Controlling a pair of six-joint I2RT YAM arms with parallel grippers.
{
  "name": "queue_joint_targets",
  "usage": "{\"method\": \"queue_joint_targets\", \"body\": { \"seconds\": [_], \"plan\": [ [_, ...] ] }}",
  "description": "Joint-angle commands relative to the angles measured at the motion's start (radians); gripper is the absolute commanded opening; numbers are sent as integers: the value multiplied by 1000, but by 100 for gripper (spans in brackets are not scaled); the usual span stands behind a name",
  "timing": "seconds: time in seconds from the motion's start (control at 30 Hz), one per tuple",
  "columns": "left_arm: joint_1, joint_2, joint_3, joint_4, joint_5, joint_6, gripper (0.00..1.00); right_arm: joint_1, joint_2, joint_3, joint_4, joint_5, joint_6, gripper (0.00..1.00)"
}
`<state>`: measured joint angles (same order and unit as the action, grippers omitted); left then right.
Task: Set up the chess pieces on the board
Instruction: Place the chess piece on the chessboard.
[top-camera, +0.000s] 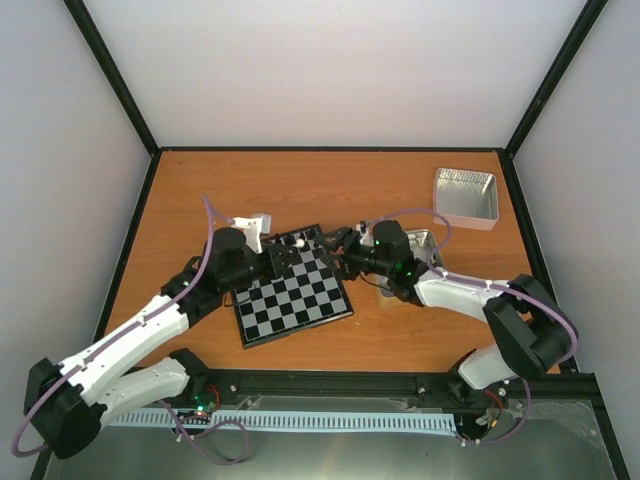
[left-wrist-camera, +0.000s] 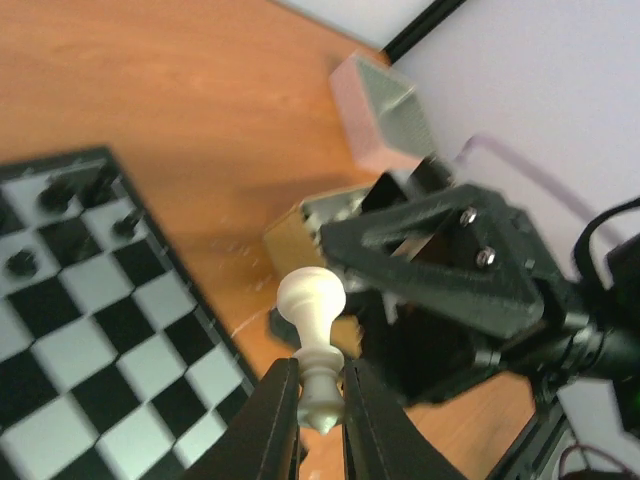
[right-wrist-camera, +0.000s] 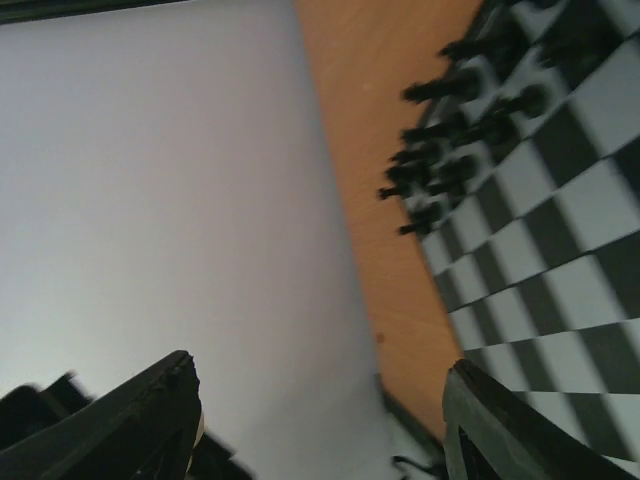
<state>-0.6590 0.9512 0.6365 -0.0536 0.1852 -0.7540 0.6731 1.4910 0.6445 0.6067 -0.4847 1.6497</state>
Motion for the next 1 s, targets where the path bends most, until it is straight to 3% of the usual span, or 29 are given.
{"method": "queue_joint_targets", "body": {
  "seconds": [0.0,0.17,0.47,0.77,0.97],
  "plan": [
    [-5,-38,145,-584,-8,90,3,-11,-93,99,-462,103,-424,66],
    [-5,6,255,-871,0,112,2,-10,-181,142,-730,305,-625,66],
    [-7,231,324,-1016,-33,230,1,-10,-294,141,-889,496,-721,66],
    [-18,384,341,-980,15,259,1,-10,-351,114,-915,545,-742,66],
    [-59,458,343,-873,81,247,0,-10,-338,107,-906,536,-743,66]
  ]
}}
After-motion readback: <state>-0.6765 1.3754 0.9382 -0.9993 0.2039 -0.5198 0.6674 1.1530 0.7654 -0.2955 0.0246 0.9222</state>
